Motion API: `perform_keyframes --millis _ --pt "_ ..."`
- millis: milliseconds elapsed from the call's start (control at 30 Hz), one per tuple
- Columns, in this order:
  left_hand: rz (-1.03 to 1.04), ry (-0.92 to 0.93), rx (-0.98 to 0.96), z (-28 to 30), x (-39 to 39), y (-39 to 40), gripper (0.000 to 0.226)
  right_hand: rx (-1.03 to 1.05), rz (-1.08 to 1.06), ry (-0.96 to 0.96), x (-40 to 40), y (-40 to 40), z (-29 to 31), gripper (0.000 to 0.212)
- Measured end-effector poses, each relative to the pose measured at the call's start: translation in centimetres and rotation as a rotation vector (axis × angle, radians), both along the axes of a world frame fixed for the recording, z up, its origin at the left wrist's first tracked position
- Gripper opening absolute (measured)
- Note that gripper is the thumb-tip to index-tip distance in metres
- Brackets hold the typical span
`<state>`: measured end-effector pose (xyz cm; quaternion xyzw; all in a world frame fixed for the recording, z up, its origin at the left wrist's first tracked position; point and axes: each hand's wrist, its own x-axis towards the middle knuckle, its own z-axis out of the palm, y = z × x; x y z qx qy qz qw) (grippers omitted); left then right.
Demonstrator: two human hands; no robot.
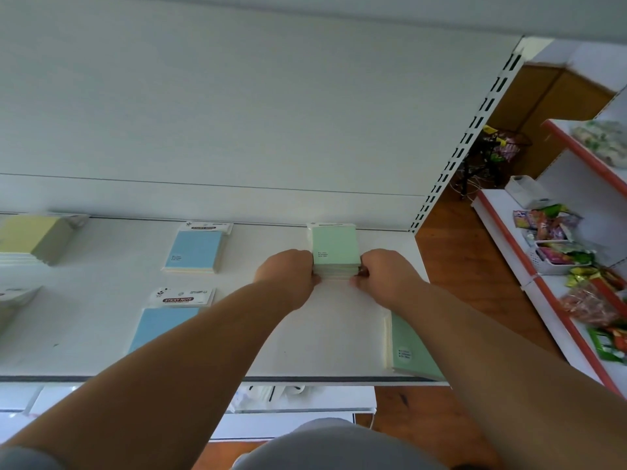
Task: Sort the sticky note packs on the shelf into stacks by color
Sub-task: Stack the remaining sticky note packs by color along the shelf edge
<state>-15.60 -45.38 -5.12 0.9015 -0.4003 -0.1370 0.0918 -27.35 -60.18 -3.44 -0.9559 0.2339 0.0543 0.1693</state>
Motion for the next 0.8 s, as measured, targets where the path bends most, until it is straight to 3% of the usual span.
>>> perform_keyframes --millis 167,433,800 --pt "-0.009 -0.001 -0.004 -0.1 0.0 -0.2 0.019 0.008 -0.001 0.009 0.1 -0.4 -0.1 0.027" --pt "-0.030 0.003 0.021 0.2 0.1 -0.8 0.021 0.000 0.010 0.004 -0.5 -1.2 0.0 0.029" --pt "-0.119 0.044 0.058 0.6 0.6 -0.7 0.036 -0.169 0.202 0.150 0.1 -1.9 0.2 0.036"
